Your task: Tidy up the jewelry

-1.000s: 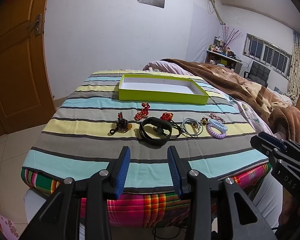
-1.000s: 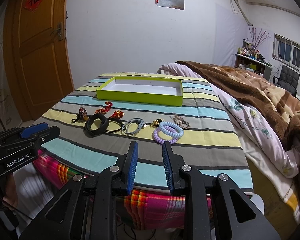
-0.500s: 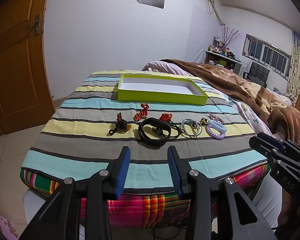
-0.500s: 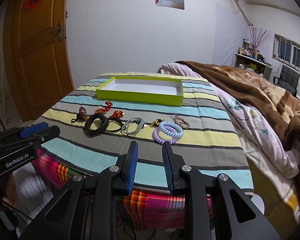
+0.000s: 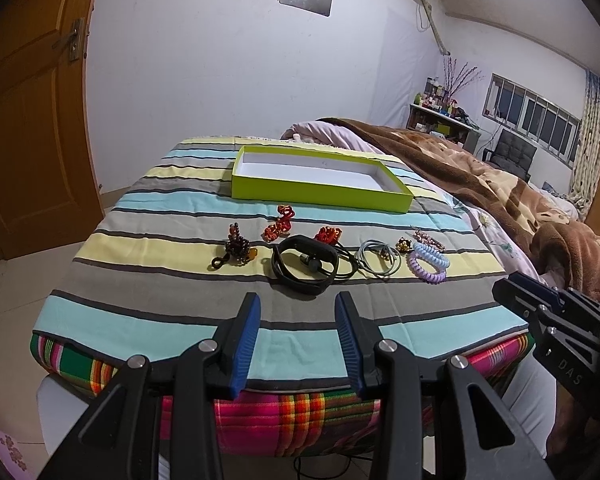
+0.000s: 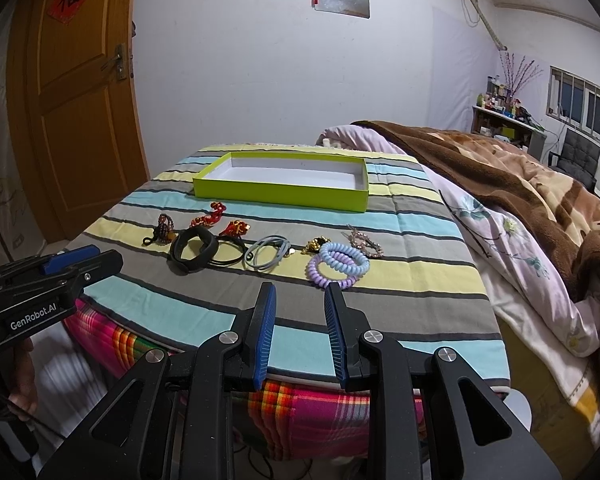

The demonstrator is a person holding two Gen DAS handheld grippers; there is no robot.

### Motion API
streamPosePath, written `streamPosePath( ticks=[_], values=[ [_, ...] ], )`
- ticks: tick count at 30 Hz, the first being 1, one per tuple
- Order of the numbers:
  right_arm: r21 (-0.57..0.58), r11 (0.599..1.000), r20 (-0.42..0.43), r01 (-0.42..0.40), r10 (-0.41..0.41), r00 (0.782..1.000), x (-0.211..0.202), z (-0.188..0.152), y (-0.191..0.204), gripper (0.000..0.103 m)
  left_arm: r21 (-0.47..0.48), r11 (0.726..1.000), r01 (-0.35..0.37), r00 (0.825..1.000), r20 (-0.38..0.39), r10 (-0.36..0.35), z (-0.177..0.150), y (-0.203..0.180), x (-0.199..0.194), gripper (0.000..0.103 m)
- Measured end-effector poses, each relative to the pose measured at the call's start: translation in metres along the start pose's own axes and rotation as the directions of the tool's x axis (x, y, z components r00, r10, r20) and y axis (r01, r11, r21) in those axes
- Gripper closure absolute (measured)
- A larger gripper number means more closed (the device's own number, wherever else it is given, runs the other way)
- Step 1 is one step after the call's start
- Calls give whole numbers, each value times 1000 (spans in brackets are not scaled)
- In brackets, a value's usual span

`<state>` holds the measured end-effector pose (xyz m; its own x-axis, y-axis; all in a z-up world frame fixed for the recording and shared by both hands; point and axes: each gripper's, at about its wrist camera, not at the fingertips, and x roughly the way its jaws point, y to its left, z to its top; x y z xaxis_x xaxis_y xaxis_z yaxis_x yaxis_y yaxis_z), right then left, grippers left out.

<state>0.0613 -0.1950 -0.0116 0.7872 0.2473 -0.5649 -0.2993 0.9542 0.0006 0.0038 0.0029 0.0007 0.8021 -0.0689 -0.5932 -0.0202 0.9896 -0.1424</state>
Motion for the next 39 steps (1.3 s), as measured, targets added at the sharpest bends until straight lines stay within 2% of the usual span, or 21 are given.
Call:
streamPosePath(
  ticks=[14,15,16,18,34,35,37,39],
  values=[
    [-16,1000,-31,-22,22,999,37,12,-18,77,-7,1000,-20,999,-36,20,14,7,39,63],
    [-20,999,-37,-26,25,999,40,13,-18,74,-10,1000,-23,999,-45,22,15,8,44,63],
    [-24,999,-44,-34,33,998,44,14,-18,67,-13,1000,-23,998,-53,23,17,9,49,63],
    [-27,998,-62,-54,52,997,55,16,-20,65,-18,1000,-24,997,-69,23,19,11,59,63],
    [-25,996,-166,-85,79,983,113,31,-41,65,-22,999,-40,987,-157,36,26,16,105,63],
    [-32,995,-168,-91,85,982,114,31,-40,65,-22,999,-39,986,-164,35,25,16,107,63],
    [-52,993,-177,-109,98,979,116,31,-36,75,-25,999,-38,984,-174,33,26,17,112,63],
    [-66,991,-188,-114,100,977,120,31,-33,79,-22,999,-42,984,-173,38,26,17,113,63]
  ],
)
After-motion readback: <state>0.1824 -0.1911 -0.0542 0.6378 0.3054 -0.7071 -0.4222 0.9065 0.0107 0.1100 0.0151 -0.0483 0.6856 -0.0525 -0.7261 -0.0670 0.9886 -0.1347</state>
